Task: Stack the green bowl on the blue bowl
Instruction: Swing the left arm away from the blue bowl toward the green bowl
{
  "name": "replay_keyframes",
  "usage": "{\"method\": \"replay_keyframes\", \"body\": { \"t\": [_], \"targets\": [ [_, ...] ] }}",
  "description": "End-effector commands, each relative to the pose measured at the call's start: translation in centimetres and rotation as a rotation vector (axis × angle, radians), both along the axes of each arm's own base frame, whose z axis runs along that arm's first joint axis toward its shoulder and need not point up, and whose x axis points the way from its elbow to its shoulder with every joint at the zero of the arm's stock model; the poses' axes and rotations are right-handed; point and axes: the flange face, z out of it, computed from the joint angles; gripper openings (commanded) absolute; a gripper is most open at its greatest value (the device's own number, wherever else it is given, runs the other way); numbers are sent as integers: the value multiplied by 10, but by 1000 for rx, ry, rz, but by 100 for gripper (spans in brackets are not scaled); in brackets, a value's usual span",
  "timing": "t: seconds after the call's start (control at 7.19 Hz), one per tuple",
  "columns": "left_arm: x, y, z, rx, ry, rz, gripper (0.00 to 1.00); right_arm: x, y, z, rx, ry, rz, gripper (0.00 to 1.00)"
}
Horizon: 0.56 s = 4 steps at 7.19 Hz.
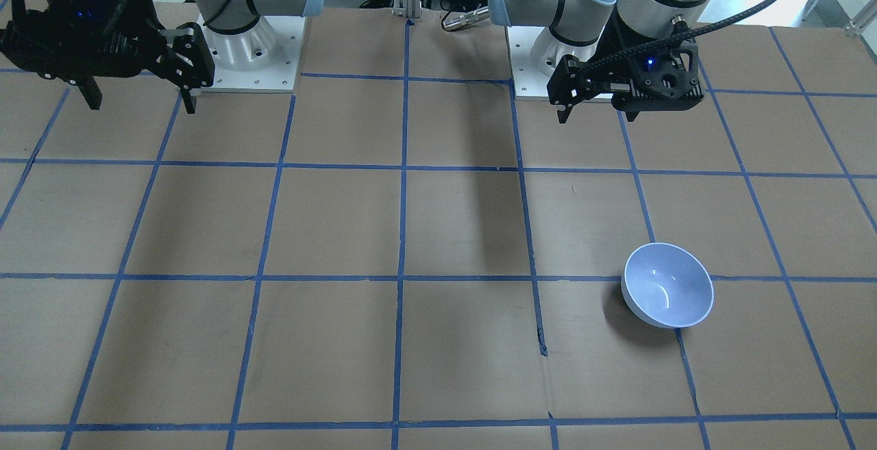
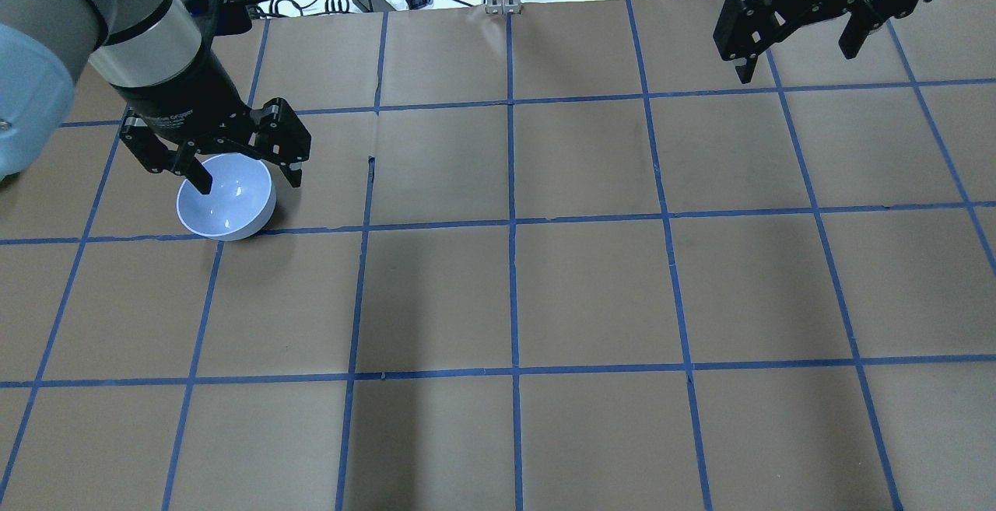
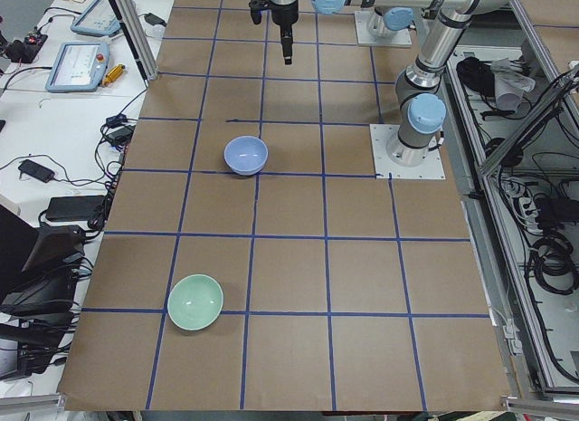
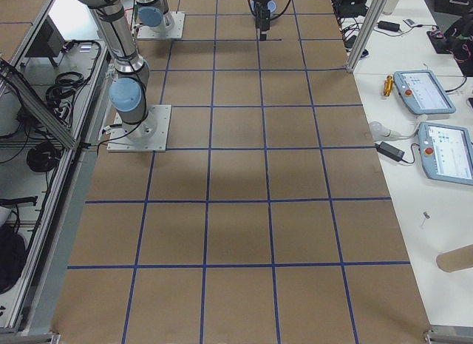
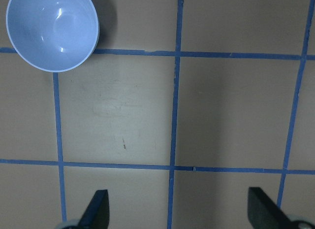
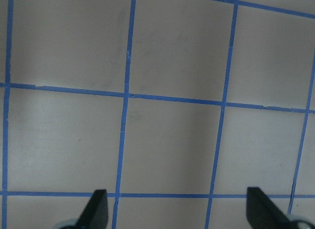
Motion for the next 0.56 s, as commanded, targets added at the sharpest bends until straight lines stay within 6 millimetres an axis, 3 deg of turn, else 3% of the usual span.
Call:
{"method": "replay_keyframes", "body": {
  "t": [0.0, 0.42],
  "targets": [
    [31, -11, 1, -1, 16, -164, 100, 0, 0, 0, 0, 0, 1, 100],
    [151, -33, -3, -34, 29, -371, 100, 0, 0, 0, 0, 0, 1, 100]
  ]
}}
